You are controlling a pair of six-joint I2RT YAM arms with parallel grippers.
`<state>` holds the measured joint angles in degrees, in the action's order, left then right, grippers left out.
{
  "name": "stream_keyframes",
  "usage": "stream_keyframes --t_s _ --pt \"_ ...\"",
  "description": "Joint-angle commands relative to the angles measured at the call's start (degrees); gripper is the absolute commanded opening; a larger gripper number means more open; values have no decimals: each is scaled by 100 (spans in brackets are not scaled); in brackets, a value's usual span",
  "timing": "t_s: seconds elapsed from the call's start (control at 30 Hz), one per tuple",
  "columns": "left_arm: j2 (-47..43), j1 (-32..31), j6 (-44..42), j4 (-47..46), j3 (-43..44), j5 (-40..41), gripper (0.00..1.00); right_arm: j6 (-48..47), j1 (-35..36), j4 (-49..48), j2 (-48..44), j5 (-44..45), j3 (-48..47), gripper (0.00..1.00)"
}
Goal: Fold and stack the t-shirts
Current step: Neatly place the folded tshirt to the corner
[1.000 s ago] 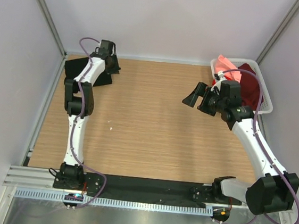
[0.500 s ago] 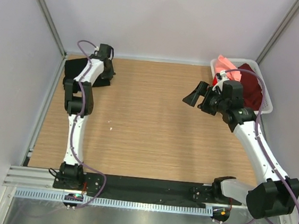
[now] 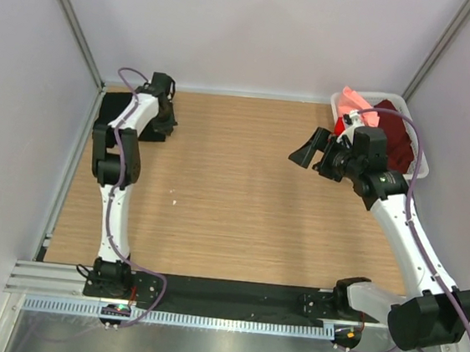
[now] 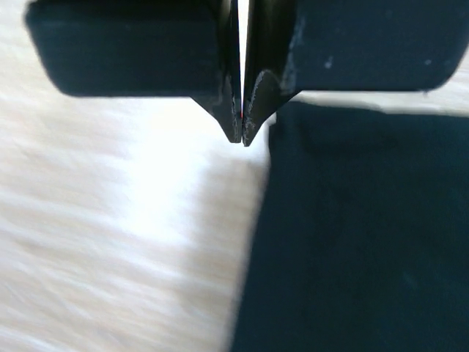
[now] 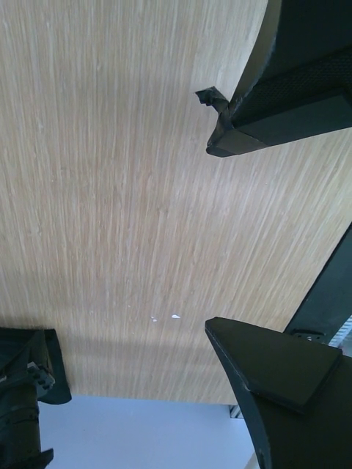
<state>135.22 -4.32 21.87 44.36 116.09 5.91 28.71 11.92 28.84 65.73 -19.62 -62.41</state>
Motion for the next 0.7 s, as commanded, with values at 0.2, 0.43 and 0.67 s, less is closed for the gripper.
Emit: stream_keyframes --t_s 0.2,0.43,0.67 --pt "-2840 -578 406 -489 -1814 -2093 14 -411 21 1018 -377 194 -623 100" --pt "-5828 -1519 564 -1289 -4031 -2575 86 12 21 1281 -1106 747 -623 100" --pt "-8071 -1555 846 -1448 -4973 -2719 100 -287 21 2002 -1352 1355 -895 100"
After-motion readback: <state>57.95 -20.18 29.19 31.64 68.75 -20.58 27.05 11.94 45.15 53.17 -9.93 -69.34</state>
